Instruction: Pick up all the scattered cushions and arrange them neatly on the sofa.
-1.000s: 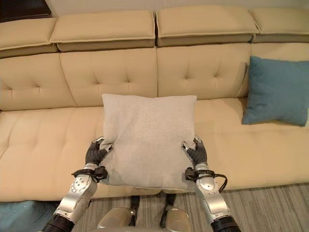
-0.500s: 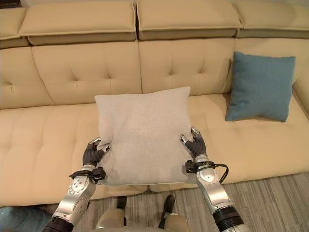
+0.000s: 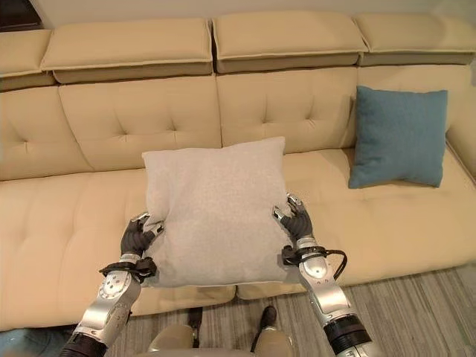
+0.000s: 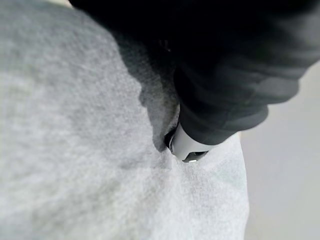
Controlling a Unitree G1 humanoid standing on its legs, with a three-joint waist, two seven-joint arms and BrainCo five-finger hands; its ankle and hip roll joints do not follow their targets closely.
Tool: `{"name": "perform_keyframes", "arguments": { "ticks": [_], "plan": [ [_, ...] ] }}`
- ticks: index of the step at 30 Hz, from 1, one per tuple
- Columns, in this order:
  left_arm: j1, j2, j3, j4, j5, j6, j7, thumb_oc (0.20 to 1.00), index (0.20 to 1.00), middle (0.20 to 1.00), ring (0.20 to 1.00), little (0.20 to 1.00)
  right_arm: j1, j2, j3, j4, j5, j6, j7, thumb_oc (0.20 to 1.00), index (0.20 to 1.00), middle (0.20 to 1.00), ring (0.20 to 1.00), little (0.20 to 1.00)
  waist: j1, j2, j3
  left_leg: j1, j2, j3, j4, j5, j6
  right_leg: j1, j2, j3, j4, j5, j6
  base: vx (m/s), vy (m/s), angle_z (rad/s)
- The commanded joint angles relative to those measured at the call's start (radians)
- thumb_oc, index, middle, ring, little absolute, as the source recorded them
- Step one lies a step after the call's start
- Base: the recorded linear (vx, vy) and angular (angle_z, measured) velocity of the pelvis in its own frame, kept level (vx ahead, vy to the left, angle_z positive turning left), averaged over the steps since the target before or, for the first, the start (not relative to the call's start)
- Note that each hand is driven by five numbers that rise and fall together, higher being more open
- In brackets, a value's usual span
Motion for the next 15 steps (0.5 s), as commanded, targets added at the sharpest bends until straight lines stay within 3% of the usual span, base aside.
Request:
{"name": "perform_keyframes", "arguments": {
  "ticks": [1,5,8,15],
  "plan": [
    [-0.081,0.003,-0.003,-0.137,0.017,-0.089,-0.041,0.200,0.200,0.200,0.200,0.200,-0.087,0.024,-0.011,-0.073,-0.015,-0.083,0.018,0.200,0.200,0.200,0.200,0.200,0.020,0.022,0.012,0.038,-0.040,-0.102,0.087,-0.164,0.031,0.018,0.027,0.022,-0.065,0.019,0.044,0.13,-0.090,0.29],
    [-0.072,-0.017,-0.002,-0.134,0.021,-0.097,-0.039,0.200,0.200,0.200,0.200,0.200,-0.090,0.014,0.005,-0.063,-0.027,-0.087,0.015,0.200,0.200,0.200,0.200,0.200,0.023,0.008,-0.004,0.032,-0.015,-0.123,0.058,-0.147,-0.001,0.041,0.048,-0.001,-0.132,0.041,0.038,0.11,-0.179,0.38],
    [-0.076,-0.025,-0.017,-0.127,0.014,-0.089,-0.039,0.200,0.200,0.200,0.200,0.200,-0.080,-0.001,-0.003,-0.059,-0.017,-0.085,0.008,0.200,0.200,0.200,0.200,0.200,0.016,0.016,-0.024,0.046,0.018,-0.151,-0.011,-0.109,-0.030,0.078,0.074,-0.044,-0.189,0.034,0.025,0.11,-0.142,0.42],
    [-0.099,-0.040,-0.039,-0.129,0.005,-0.083,-0.043,0.200,0.200,0.200,0.200,0.200,-0.059,-0.027,-0.033,-0.073,-0.020,-0.085,-0.006,0.200,0.200,0.200,0.200,0.200,0.010,0.035,-0.034,0.013,0.037,-0.190,-0.021,-0.082,-0.064,0.100,0.084,-0.116,-0.205,0.002,0.011,0.02,-0.075,0.36]
  ]
}}
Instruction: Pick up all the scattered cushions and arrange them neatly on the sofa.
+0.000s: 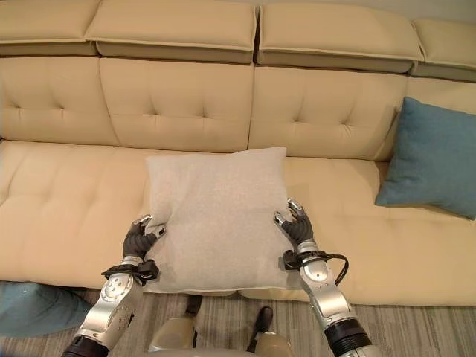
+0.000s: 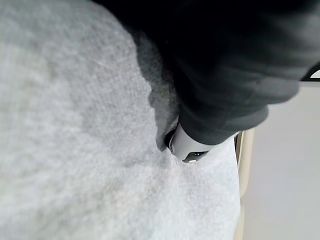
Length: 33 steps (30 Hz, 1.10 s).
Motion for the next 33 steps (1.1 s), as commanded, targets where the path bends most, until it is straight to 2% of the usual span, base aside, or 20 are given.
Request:
{"name": "perform_keyframes", "arguments": {
  "ticks": [1,7,10,17,18,21,24,26,27,29,32,33],
  "plan": [
    [-0.111,0.008,-0.028,-0.125,0.006,-0.082,-0.043,0.200,0.200,0.200,0.200,0.200,-0.060,0.006,-0.023,-0.097,-0.010,-0.086,-0.004,0.200,0.200,0.200,0.200,0.200,-0.005,-0.032,-0.040,0.091,-0.031,0.001,0.006,-0.152,-0.007,-0.021,-0.037,0.005,0.011,-0.022,0.041,0.01,-0.029,0.32],
    [-0.256,-0.003,-0.077,-0.081,0.032,-0.091,0.007,0.200,0.200,0.200,0.200,0.200,-0.163,-0.011,-0.012,-0.075,-0.005,-0.094,-0.058,0.200,0.200,0.200,0.200,0.200,-0.018,-0.002,0.006,-0.018,-0.046,-0.033,0.006,-0.106,-0.025,-0.088,-0.053,-0.043,0.011,-0.006,0.040,-0.11,0.008,0.34],
    [-0.383,-0.007,-0.094,-0.033,0.057,-0.114,0.062,0.200,0.200,0.200,0.200,0.200,-0.307,0.004,0.020,-0.049,-0.015,-0.098,-0.112,0.200,0.200,0.200,0.200,0.200,-0.036,0.012,0.016,-0.128,-0.046,-0.009,0.006,-0.082,-0.039,-0.206,-0.062,-0.017,0.011,0.027,0.048,-0.16,0.076,0.03],
    [-0.705,0.044,-0.128,0.134,0.088,-0.154,0.161,0.200,0.200,0.200,0.200,0.200,-0.606,0.016,0.101,0.054,-0.061,-0.105,-0.208,0.200,0.200,0.200,0.200,0.200,-0.067,0.006,-0.022,-0.290,-0.037,0.051,0.006,-0.048,-0.057,-0.395,-0.066,0.057,0.011,0.077,0.069,-0.06,0.069,-0.23],
    [-0.838,0.069,-0.156,0.205,0.089,-0.163,0.188,0.200,0.200,0.200,0.200,0.200,-0.727,0.025,0.122,0.110,-0.060,-0.110,-0.240,0.200,0.200,0.200,0.200,0.200,-0.074,0.004,-0.033,-0.332,-0.031,0.064,0.006,-0.037,-0.062,-0.452,-0.068,0.082,0.011,0.090,0.076,-0.02,0.067,-0.21],
    [-0.921,0.086,-0.176,0.247,0.100,-0.168,0.206,0.200,0.200,0.200,0.200,0.200,-0.804,0.024,0.130,0.142,-0.060,-0.119,-0.264,0.200,0.200,0.200,0.200,0.200,-0.076,0.002,-0.038,-0.359,-0.033,0.065,0.006,-0.032,-0.064,-0.485,-0.069,0.093,0.011,0.099,0.079,0.00,0.036,-0.25],
    [-1.098,0.107,-0.232,0.323,0.145,-0.185,0.261,0.200,0.200,0.200,0.200,0.200,-0.972,-0.006,0.158,0.206,-0.093,-0.139,-0.328,0.200,0.200,0.200,0.200,0.200,-0.085,0.001,-0.052,-0.399,-0.037,0.067,0.006,-0.024,-0.067,-0.537,-0.075,0.105,0.011,0.109,0.088,0.03,0.026,-0.11],
    [-1.208,0.101,-0.250,0.396,0.226,-0.175,0.342,0.200,0.200,0.200,0.200,0.200,-1.068,-0.025,0.169,0.254,-0.154,-0.151,-0.402,0.200,0.200,0.200,0.200,0.200,-0.087,0.000,-0.058,-0.423,-0.036,0.068,0.006,-0.021,-0.070,-0.564,-0.078,0.104,0.011,0.113,0.094,0.00,0.000,0.00],
    [-1.211,0.101,-0.251,0.398,0.227,-0.176,0.343,0.200,0.200,0.200,0.200,0.200,-1.071,-0.025,0.169,0.257,-0.154,-0.152,-0.403,0.200,0.200,0.200,0.200,0.200,-0.087,0.000,-0.057,-0.425,-0.036,0.068,0.006,-0.020,-0.070,-0.565,-0.078,0.104,0.011,0.113,0.094,0.00,0.000,0.00],
    [-1.298,0.080,-0.268,0.472,0.290,-0.171,0.441,0.200,0.200,0.200,0.200,0.200,-1.177,-0.062,0.211,0.325,-0.237,-0.146,-0.491,0.200,0.200,0.200,0.200,0.200,-0.086,-0.004,-0.059,-0.447,-0.033,0.069,0.006,-0.014,-0.074,-0.592,-0.078,0.107,0.011,0.118,0.101,0.00,0.000,0.00],
    [-1.392,0.061,-0.294,0.564,0.282,-0.171,0.477,0.200,0.200,0.200,0.200,0.200,-1.285,-0.088,0.252,0.418,-0.250,-0.131,-0.537,0.200,0.200,0.200,0.200,0.200,-0.086,-0.009,-0.060,-0.473,-0.030,0.067,0.006,-0.009,-0.077,-0.624,-0.076,0.110,0.011,0.125,0.106,0.00,-0.008,0.01],
    [-1.466,0.056,-0.326,0.660,0.247,-0.159,0.458,0.200,0.200,0.200,0.200,0.200,-1.360,-0.105,0.287,0.504,-0.230,-0.115,-0.547,0.200,0.200,0.200,0.200,0.200,-0.086,-0.011,-0.063,-0.496,-0.026,0.066,0.006,-0.001,-0.079,-0.647,-0.075,0.113,0.011,0.129,0.109,0.00,-0.022,-0.04]
  ]
}}
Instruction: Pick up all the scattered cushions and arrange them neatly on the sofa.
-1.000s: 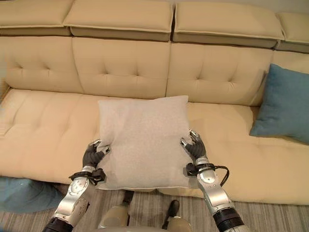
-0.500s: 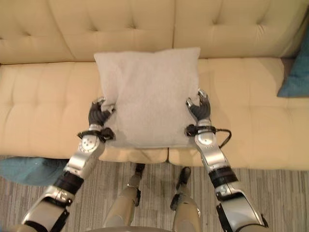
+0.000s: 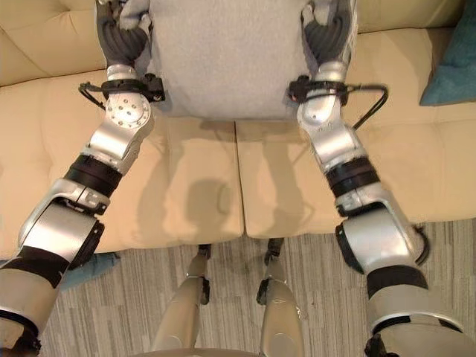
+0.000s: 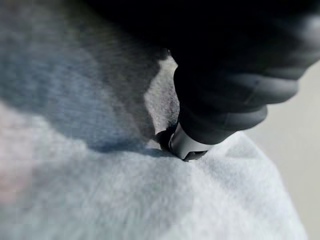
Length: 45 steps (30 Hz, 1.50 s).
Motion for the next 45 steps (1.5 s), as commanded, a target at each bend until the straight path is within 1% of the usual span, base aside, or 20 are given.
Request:
{"name": "perform_keyframes", "arguments": {
  "ticks": [1,3,6,7,8,9,10,11,12,13,19,23,26,27,32,34,36,38,41,45],
  "plan": [
    [-0.167,-0.036,-0.142,0.083,0.047,-0.098,-0.018,0.200,0.200,0.200,0.200,0.200,-0.154,0.083,0.074,0.030,-0.072,-0.110,-0.041,0.200,0.200,0.200,0.200,0.200,0.030,-0.082,-0.088,0.039,-0.008,0.018,-0.006,-0.109,-0.075,-0.084,-0.042,0.060,-0.024,0.030,0.119,-0.01,-0.028,-0.09],
    [-0.296,-0.012,-0.182,0.235,-0.006,-0.073,-0.056,0.200,0.200,0.200,0.200,0.200,-0.282,0.079,0.167,0.193,-0.016,-0.078,-0.014,0.200,0.200,0.200,0.200,0.200,0.035,-0.085,-0.083,-0.003,-0.002,0.021,-0.006,-0.094,-0.079,-0.130,-0.038,0.067,-0.024,0.043,0.126,-0.02,-0.038,-0.07],
    [-0.373,-0.005,-0.190,0.305,-0.064,-0.075,-0.079,0.200,0.200,0.200,0.200,0.200,-0.352,0.082,0.221,0.283,0.031,-0.056,0.012,0.200,0.200,0.200,0.200,0.200,0.039,-0.086,-0.078,-0.036,0.001,0.020,-0.006,-0.084,-0.082,-0.163,-0.032,0.072,-0.024,0.048,0.129,-0.01,-0.031,-0.11],
    [-0.391,-0.013,-0.200,0.339,-0.089,-0.065,-0.104,0.489,0.489,0.489,0.489,0.489,-0.374,0.075,0.249,0.316,0.045,-0.044,0.028,0.200,0.200,0.200,0.200,0.200,0.040,-0.087,-0.078,-0.047,0.001,0.019,-0.006,-0.079,-0.083,-0.175,-0.030,0.071,-0.024,0.051,0.130,-0.01,-0.042,-0.06],
    [-0.447,-0.018,-0.224,0.426,-0.167,-0.058,-0.163,1.000,1.000,1.000,1.000,1.000,-0.414,0.090,0.293,0.399,0.108,-0.025,0.087,0.200,0.200,0.200,0.200,0.200,0.039,-0.085,-0.080,-0.068,0.001,0.016,-0.006,-0.070,-0.086,-0.196,-0.028,0.071,-0.024,0.058,0.131,0.00,-0.041,-0.04],
    [-0.452,-0.018,-0.224,0.430,-0.170,-0.060,-0.166,1.000,1.000,1.000,1.000,1.000,-0.418,0.090,0.294,0.402,0.110,-0.027,0.089,0.200,0.200,0.200,0.200,0.200,0.039,-0.085,-0.079,-0.069,0.001,0.016,-0.006,-0.070,-0.086,-0.198,-0.028,0.071,-0.024,0.058,0.131,0.00,0.000,0.00],
    [-0.488,-0.003,-0.245,0.498,-0.262,-0.046,-0.243,1.000,1.000,1.000,1.000,1.000,-0.463,0.100,0.347,0.509,0.263,0.002,0.209,0.395,0.395,0.395,0.395,0.395,0.042,-0.088,-0.079,-0.092,0.003,0.018,-0.006,-0.059,-0.089,-0.219,-0.027,0.070,-0.024,0.068,0.132,-0.02,-0.015,0.20],
    [-0.500,0.008,-0.253,0.518,-0.293,-0.045,-0.267,1.000,1.000,1.000,1.000,1.000,-0.487,0.096,0.384,0.550,0.289,0.023,0.252,0.498,0.498,0.498,0.498,0.498,0.042,-0.088,-0.076,-0.099,0.004,0.017,-0.006,-0.057,-0.089,-0.227,-0.026,0.069,-0.024,0.071,0.133,-0.02,-0.015,0.38],
    [-0.503,0.009,-0.253,0.520,-0.294,-0.046,-0.269,1.000,1.000,1.000,1.000,1.000,-0.490,0.097,0.386,0.553,0.290,0.022,0.254,0.529,0.529,0.529,0.529,0.529,0.042,-0.087,-0.075,-0.100,0.004,0.016,-0.006,-0.057,-0.089,-0.228,-0.026,0.068,-0.024,0.071,0.133,0.00,-0.032,0.30],
    [-0.503,-0.001,-0.265,0.531,-0.330,-0.041,-0.309,1.000,1.000,1.000,1.000,1.000,-0.504,0.084,0.420,0.602,0.310,0.055,0.297,1.000,1.000,1.000,1.000,1.000,0.043,-0.085,-0.071,-0.109,0.002,0.015,-0.006,-0.051,-0.090,-0.236,-0.025,0.066,-0.024,0.074,0.131,0.00,-0.035,0.08],
    [-0.348,-0.081,-0.210,0.466,-0.404,-0.053,-0.341,1.000,1.000,1.000,1.000,1.000,-0.464,0.015,0.456,0.620,0.304,0.069,0.326,1.000,1.000,1.000,1.000,1.000,0.055,-0.093,-0.075,-0.131,-0.002,0.005,-0.006,-0.042,-0.093,-0.261,-0.022,0.064,-0.024,0.075,0.128,0.00,-0.030,0.03],
    [-0.270,-0.044,-0.168,0.459,-0.421,-0.058,-0.346,1.000,1.000,1.000,1.000,1.000,-0.415,-0.052,0.446,0.618,0.275,0.066,0.319,1.000,1.000,1.000,1.000,1.000,0.058,-0.095,-0.076,-0.130,-0.002,0.002,-0.006,-0.039,-0.094,-0.262,-0.025,0.061,-0.024,0.075,0.130,0.00,-0.006,0.03],
    [-0.270,-0.044,-0.168,0.458,-0.420,-0.057,-0.345,1.000,1.000,1.000,1.000,1.000,-0.414,-0.052,0.445,0.617,0.275,0.066,0.319,1.000,1.000,1.000,1.000,1.000,0.058,-0.095,-0.076,-0.130,-0.002,0.002,-0.006,-0.039,-0.094,-0.262,-0.025,0.061,-0.024,0.075,0.130,0.01,0.003,0.04],
    [-0.123,0.118,-0.111,0.378,-0.375,-0.065,-0.338,1.000,1.000,1.000,1.000,1.000,-0.265,-0.161,0.343,0.517,0.279,0.043,0.287,1.000,1.000,1.000,1.000,1.000,0.061,-0.094,-0.087,-0.082,-0.001,0.004,-0.006,-0.050,-0.096,-0.213,-0.028,0.055,-0.024,0.067,0.130,0.00,0.000,0.00],
    [0.171,0.274,0.036,0.061,-0.285,-0.097,-0.297,1.000,1.000,1.000,1.000,1.000,0.030,-0.269,0.135,0.166,0.244,0.005,0.236,1.000,1.000,1.000,1.000,1.000,0.059,-0.099,-0.097,0.018,-0.005,0.011,-0.006,-0.087,-0.094,-0.107,-0.034,0.037,-0.024,0.048,0.126,0.02,0.005,0.03],
    [0.549,0.301,0.207,-0.261,-0.174,-0.102,-0.314,1.000,1.000,1.000,1.000,1.000,0.420,-0.315,-0.121,-0.127,0.142,-0.026,0.247,1.000,1.000,1.000,1.000,1.000,0.054,-0.101,-0.116,0.111,-0.006,0.018,-0.006,-0.126,-0.088,-0.008,-0.038,0.026,-0.024,0.024,0.118,0.14,0.044,0.32],
    [0.901,0.239,0.351,-0.479,-0.081,-0.084,-0.372,1.000,1.000,1.000,1.000,1.000,0.814,-0.244,-0.343,-0.291,0.039,-0.051,0.302,1.000,1.000,1.000,1.000,1.000,0.053,-0.103,-0.136,0.204,-0.003,0.030,-0.006,-0.158,-0.076,0.102,-0.045,0.019,-0.024,-0.001,0.114,0.17,0.058,0.15],
    [1.122,0.164,0.418,-0.560,-0.055,-0.063,-0.430,1.000,1.000,1.000,1.000,1.000,1.019,-0.156,-0.435,-0.346,-0.010,-0.045,0.366,1.000,1.000,1.000,1.000,1.000,0.053,-0.104,-0.139,0.277,-0.006,0.040,-0.006,-0.171,-0.061,0.184,-0.050,0.009,-0.024,-0.018,0.109,0.12,0.047,-0.05],
    [1.299,0.116,0.440,-0.566,-0.015,-0.032,-0.497,1.000,1.000,1.000,1.000,1.000,1.169,-0.077,-0.474,-0.369,-0.066,-0.039,0.421,1.000,1.000,1.000,1.000,1.000,0.060,-0.099,-0.129,0.367,-0.003,0.045,-0.006,-0.185,-0.044,0.276,-0.053,-0.002,-0.024,-0.044,0.105,0.06,0.050,0.02],
    [1.456,0.003,0.412,-0.326,0.044,0.033,-0.578,1.000,1.000,1.000,1.000,1.000,1.266,0.035,-0.438,-0.273,-0.119,-0.038,0.479,1.000,1.000,1.000,1.000,1.000,0.077,-0.095,-0.116,0.505,-0.012,0.059,-0.006,-0.210,-0.008,0.425,-0.042,-0.010,-0.024,-0.078,0.090,0.02,0.059,0.01]
  ]
}}
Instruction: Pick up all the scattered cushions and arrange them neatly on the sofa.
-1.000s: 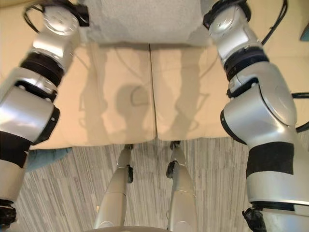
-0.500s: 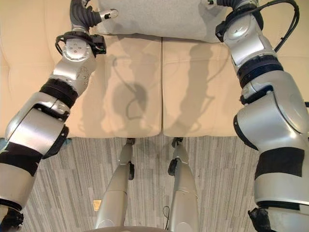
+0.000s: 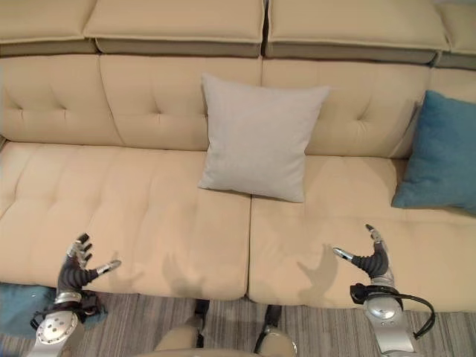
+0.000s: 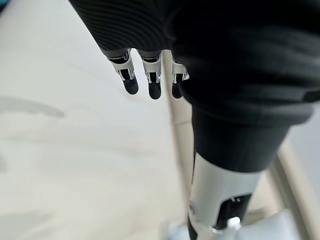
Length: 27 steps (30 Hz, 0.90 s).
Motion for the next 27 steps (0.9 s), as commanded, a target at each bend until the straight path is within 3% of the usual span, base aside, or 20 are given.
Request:
{"name": "perform_keyframes", "arguments": {
  "ticks": [1,5,6,7,9,12,18,20,23,25,27],
  "plan": [
    [-0.132,-0.006,-0.011,0.104,0.055,0.027,-0.063,1.000,1.000,1.000,1.000,1.000,-0.146,-0.057,0.050,0.026,-0.056,-0.037,0.039,1.000,1.000,1.000,1.000,1.000,0.013,-0.020,0.074,0.100,0.016,0.032,0.005,-0.107,-0.027,0.060,-0.006,-0.027,-0.053,0.025,0.043,-0.02,0.051,0.04],
    [-0.144,-0.064,-0.029,0.377,0.119,0.045,-0.074,1.000,1.000,1.000,1.000,1.000,-0.167,-0.024,0.130,0.190,-0.094,-0.034,0.057,1.000,1.000,1.000,1.000,1.000,0.031,-0.024,0.068,0.171,0.006,0.040,0.005,-0.131,-0.007,0.129,-0.002,-0.026,-0.053,0.008,0.036,-0.03,0.052,0.01],
    [-0.177,-0.100,-0.022,0.586,0.161,0.056,-0.073,1.000,1.000,1.000,1.000,1.000,-0.182,0.000,0.196,0.319,-0.138,-0.024,0.065,1.000,1.000,1.000,1.000,1.000,0.047,-0.029,0.056,0.213,-0.001,0.040,0.005,-0.146,0.000,0.172,-0.005,-0.031,-0.053,0.003,0.034,0.00,0.083,-0.03],
    [-0.188,-0.107,-0.022,0.646,0.187,0.060,-0.073,1.000,1.000,1.000,1.000,1.000,-0.183,0.010,0.215,0.363,-0.156,-0.021,0.064,1.000,1.000,1.000,1.000,1.000,0.052,-0.032,0.055,0.229,-0.005,0.037,0.005,-0.151,0.003,0.186,-0.006,-0.030,-0.053,0.003,0.033,0.01,0.069,-0.08],
    [-0.190,-0.108,-0.021,0.648,0.187,0.058,-0.073,1.000,1.000,1.000,1.000,1.000,-0.184,0.011,0.216,0.365,-0.156,-0.022,0.063,1.000,1.000,1.000,1.000,1.000,0.052,-0.032,0.058,0.231,-0.005,0.037,0.005,-0.151,0.003,0.189,-0.006,-0.030,-0.053,0.003,0.034,0.01,0.034,-0.06],
    [-0.215,-0.121,-0.010,0.806,0.249,0.077,-0.061,1.000,1.000,1.000,1.000,1.000,-0.186,0.063,0.264,0.517,-0.200,0.007,0.065,1.000,1.000,1.000,1.000,1.000,0.077,-0.042,0.053,0.296,-0.027,0.038,0.005,-0.178,0.022,0.237,-0.022,-0.023,-0.053,0.012,0.042,0.00,0.099,-0.07],
    [-0.240,-0.104,-0.025,0.858,0.287,0.083,-0.052,1.000,1.000,1.000,1.000,1.000,-0.208,0.115,0.268,0.707,-0.180,0.044,0.062,1.000,1.000,1.000,1.000,1.000,0.111,-0.057,0.080,0.319,-0.058,0.017,0.005,-0.178,0.050,0.234,-0.050,-0.005,-0.004,0.032,0.057,-0.08,0.060,-0.14],
    [-0.270,-0.086,-0.050,0.852,0.290,0.086,-0.049,1.000,1.000,1.000,1.000,1.000,-0.226,0.122,0.275,0.719,-0.172,0.048,0.058,1.000,1.000,1.000,1.000,1.000,0.111,-0.058,0.104,0.311,-0.054,0.006,0.005,-0.164,0.055,0.202,-0.033,0.034,0.067,0.001,0.049,-0.17,-0.036,0.08],
    [-0.307,-0.069,-0.076,0.822,0.275,0.086,-0.031,1.000,1.000,1.000,1.000,1.000,-0.241,0.131,0.283,0.725,-0.130,0.047,0.052,1.000,1.000,1.000,1.000,1.000,0.100,-0.071,0.114,0.233,-0.065,-0.036,0.029,-0.133,0.058,0.182,0.073,0.154,0.135,-0.094,0.011,-0.17,-0.084,0.21],
    [-0.328,-0.078,-0.092,0.817,0.254,0.087,-0.014,1.000,1.000,1.000,1.000,1.000,-0.260,0.129,0.285,0.713,-0.105,0.052,0.040,1.000,1.000,1.000,1.000,1.000,0.110,-0.080,0.119,0.194,-0.062,-0.067,0.037,-0.111,0.042,0.213,0.092,0.144,0.080,-0.105,-0.019,-0.14,-0.272,0.89],
    [-0.341,-0.081,-0.096,0.815,0.241,0.088,-0.012,1.000,1.000,1.000,1.000,1.000,-0.268,0.125,0.283,0.711,-0.099,0.053,0.035,1.000,1.000,1.000,1.000,1.000,0.108,-0.080,0.121,0.173,-0.055,-0.086,0.041,-0.095,0.028,0.217,0.104,0.144,0.064,-0.108,-0.023,-0.10,-0.230,1.18]
  ]
}}
